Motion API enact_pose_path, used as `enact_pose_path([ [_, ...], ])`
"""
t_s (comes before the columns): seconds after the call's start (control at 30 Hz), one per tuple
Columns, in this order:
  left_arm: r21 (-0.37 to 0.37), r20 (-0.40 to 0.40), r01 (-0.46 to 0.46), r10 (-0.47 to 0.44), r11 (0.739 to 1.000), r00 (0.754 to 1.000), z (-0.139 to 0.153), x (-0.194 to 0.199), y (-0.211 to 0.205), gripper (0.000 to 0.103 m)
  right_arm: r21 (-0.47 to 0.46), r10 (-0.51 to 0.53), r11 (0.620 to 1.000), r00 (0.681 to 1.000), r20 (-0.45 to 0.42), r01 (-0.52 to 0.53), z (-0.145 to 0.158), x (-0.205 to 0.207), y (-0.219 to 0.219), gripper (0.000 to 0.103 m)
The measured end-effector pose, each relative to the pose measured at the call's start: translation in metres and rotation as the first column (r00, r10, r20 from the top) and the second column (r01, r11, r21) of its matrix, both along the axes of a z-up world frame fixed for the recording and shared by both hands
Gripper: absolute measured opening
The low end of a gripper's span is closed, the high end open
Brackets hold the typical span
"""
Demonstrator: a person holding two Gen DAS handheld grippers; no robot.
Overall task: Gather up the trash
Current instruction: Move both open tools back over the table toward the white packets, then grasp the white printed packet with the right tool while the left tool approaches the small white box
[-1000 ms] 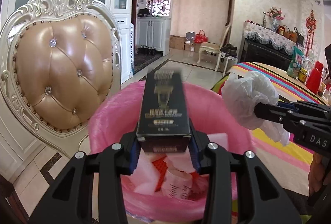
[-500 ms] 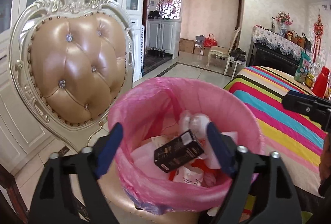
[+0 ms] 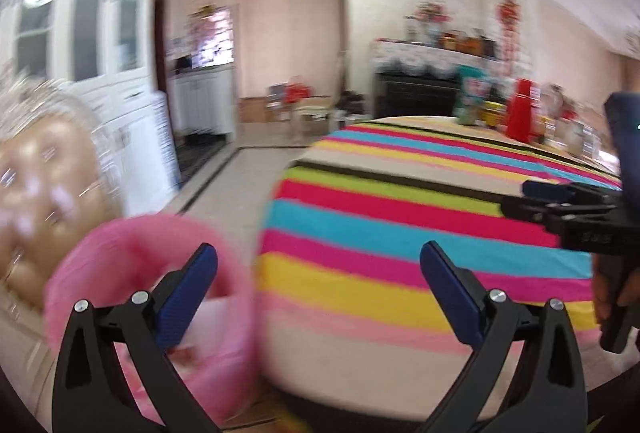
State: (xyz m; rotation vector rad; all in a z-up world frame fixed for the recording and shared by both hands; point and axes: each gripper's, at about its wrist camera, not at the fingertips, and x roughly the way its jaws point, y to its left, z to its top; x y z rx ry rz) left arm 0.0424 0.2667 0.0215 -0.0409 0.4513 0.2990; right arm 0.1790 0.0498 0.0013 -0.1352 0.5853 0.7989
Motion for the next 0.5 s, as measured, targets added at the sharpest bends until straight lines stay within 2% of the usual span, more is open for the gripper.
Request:
enact_pose_path([
  [0.1, 0.040, 0.007, 0.091, -0.091, 0.995, 0.996, 0.010, 0.034, -0.044, 0.098, -0.016, -0.101, 0.995, 0.995, 0.009, 0.101, -0.004, 0.019, -0.047, 0.071],
  [0.17, 0.038, -0.001, 0.134, -0.134, 0.990, 0.991, 0.012, 0.058, -0.071, 0.098, -0.032, -0.172, 0.984, 0.985, 0.013, 0.173, -0.006, 0.035, -0.081, 0.071],
  [0.3, -0.011, -0.022, 0.239, -0.239, 0.971, 0.971, 0.010, 0.110, -0.123, 0.098, -0.056, -0.279, 0.959, 0.960, 0.013, 0.279, -0.009, 0.062, -0.137, 0.070],
  [0.4, -0.039, -0.053, 0.285, -0.287, 0.958, 0.956, 0.000, 0.147, -0.160, 0.098, -0.079, -0.339, 0.938, 0.941, 0.003, 0.338, -0.012, 0.087, -0.169, 0.065],
  [0.5, -0.102, -0.100, 0.321, -0.331, 0.941, 0.938, -0.013, 0.188, -0.192, 0.098, -0.110, -0.377, 0.921, 0.926, -0.008, 0.374, -0.022, 0.114, -0.191, 0.060],
])
